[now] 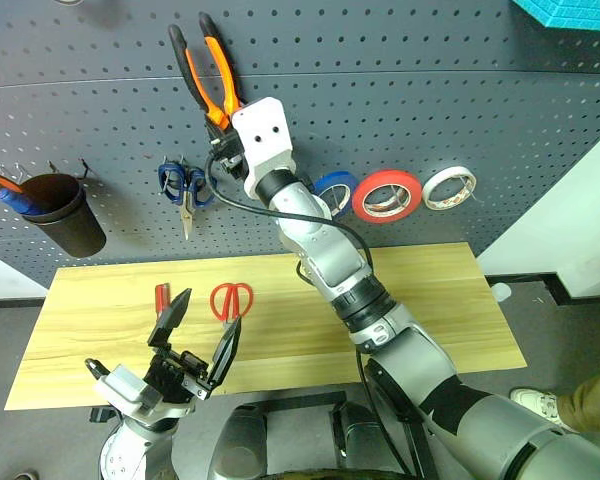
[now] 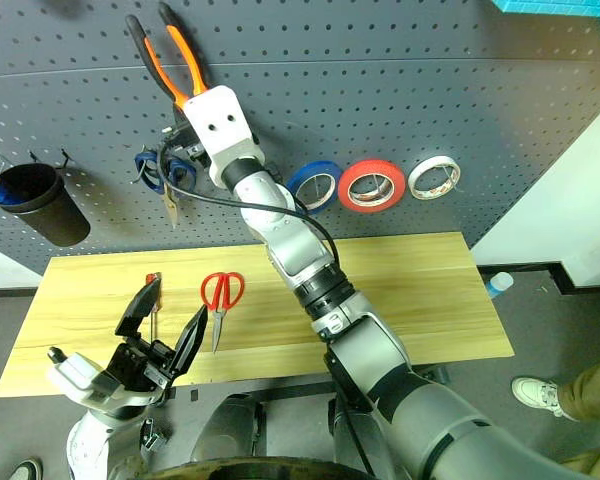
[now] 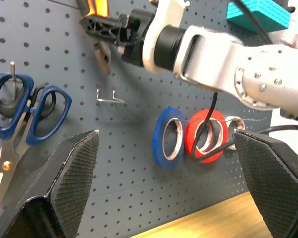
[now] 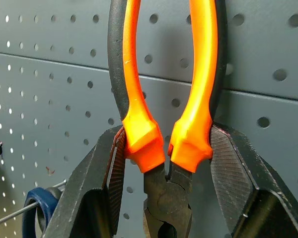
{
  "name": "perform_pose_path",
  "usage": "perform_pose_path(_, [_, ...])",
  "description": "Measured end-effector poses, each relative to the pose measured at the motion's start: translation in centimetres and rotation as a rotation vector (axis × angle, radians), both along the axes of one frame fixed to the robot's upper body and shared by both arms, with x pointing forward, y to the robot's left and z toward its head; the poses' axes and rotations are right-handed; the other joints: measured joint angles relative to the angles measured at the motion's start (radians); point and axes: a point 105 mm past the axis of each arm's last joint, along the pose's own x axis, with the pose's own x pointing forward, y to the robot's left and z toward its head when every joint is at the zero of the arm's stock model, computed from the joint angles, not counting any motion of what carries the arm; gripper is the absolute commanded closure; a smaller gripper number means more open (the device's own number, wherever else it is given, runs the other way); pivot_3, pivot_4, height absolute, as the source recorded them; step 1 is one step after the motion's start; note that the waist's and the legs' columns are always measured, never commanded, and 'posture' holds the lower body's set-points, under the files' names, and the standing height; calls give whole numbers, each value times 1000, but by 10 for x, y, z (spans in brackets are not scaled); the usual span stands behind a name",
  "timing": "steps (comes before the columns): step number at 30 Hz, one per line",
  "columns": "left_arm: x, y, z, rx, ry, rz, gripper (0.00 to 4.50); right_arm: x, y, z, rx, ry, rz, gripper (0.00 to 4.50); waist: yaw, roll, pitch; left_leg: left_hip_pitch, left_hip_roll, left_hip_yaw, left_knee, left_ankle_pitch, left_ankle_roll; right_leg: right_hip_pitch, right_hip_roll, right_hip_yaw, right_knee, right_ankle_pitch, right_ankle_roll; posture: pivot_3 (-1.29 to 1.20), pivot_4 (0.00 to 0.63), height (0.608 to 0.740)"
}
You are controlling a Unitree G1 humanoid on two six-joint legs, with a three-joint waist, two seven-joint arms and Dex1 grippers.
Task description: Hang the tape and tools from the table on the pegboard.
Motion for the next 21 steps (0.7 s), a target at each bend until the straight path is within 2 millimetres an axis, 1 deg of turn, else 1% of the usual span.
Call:
perform_pose_path(9, [-2, 0, 4, 4, -5, 8, 0, 3, 4, -13, -21, 24, -1, 2400, 0, 2, 2, 0, 0, 0, 0, 0, 0, 0, 0, 0, 0, 0, 0, 414, 144, 703])
perform_pose_path(21, [-8, 0, 10, 25, -8, -2, 0, 9, 2, -24, -16, 39, -14, 2400, 0, 9, 7, -1, 0, 0, 0, 0, 0, -1, 0, 0, 0, -1, 0, 419, 151, 703])
